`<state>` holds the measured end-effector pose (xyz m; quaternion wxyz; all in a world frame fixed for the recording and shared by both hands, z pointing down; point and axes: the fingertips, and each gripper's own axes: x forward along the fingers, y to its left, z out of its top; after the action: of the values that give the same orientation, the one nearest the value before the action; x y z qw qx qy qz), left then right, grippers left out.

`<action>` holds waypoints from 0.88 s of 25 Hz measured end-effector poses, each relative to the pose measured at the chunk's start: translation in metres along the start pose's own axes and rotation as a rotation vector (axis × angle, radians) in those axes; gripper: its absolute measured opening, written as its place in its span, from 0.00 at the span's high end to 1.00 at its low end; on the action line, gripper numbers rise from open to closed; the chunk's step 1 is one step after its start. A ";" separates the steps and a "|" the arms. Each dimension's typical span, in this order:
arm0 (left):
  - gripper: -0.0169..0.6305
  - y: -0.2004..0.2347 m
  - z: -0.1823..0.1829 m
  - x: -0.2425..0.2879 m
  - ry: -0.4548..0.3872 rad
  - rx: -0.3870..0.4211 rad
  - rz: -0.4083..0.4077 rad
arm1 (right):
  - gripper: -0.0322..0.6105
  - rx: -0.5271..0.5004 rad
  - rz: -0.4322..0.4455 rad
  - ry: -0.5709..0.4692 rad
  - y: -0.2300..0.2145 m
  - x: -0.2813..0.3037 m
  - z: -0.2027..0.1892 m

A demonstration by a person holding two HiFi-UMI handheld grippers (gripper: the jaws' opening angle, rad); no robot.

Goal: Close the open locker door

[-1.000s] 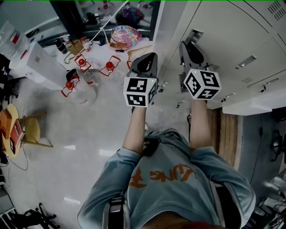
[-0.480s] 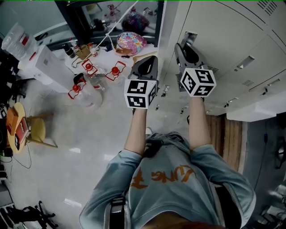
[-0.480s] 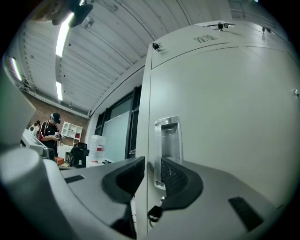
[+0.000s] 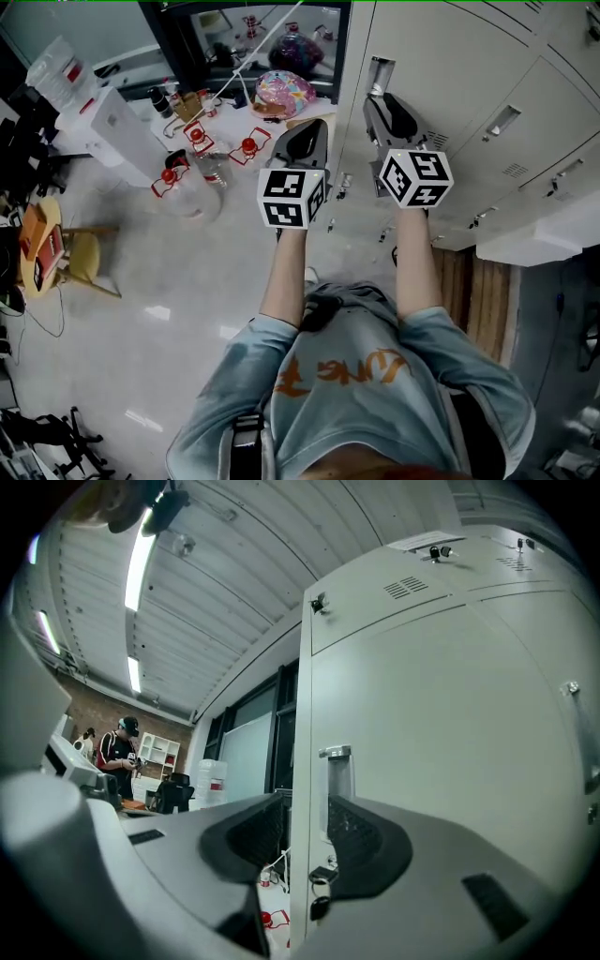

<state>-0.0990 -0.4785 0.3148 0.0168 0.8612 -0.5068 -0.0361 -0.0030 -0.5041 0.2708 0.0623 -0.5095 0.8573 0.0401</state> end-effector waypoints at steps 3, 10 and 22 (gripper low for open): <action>0.95 -0.024 0.002 -0.010 -0.006 0.005 -0.008 | 0.73 0.013 0.009 -0.007 -0.001 -0.025 0.003; 0.95 -0.079 -0.008 -0.037 -0.011 -0.029 -0.027 | 0.86 -0.001 -0.009 0.045 0.000 -0.103 -0.007; 0.95 -0.174 -0.047 -0.072 0.038 -0.099 -0.093 | 0.88 0.018 -0.197 0.167 -0.042 -0.237 -0.037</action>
<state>0.0214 -0.3318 0.3538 0.0672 0.8824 -0.4634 -0.0456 0.1437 -0.3230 0.3420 -0.0013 -0.5923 0.8055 -0.0165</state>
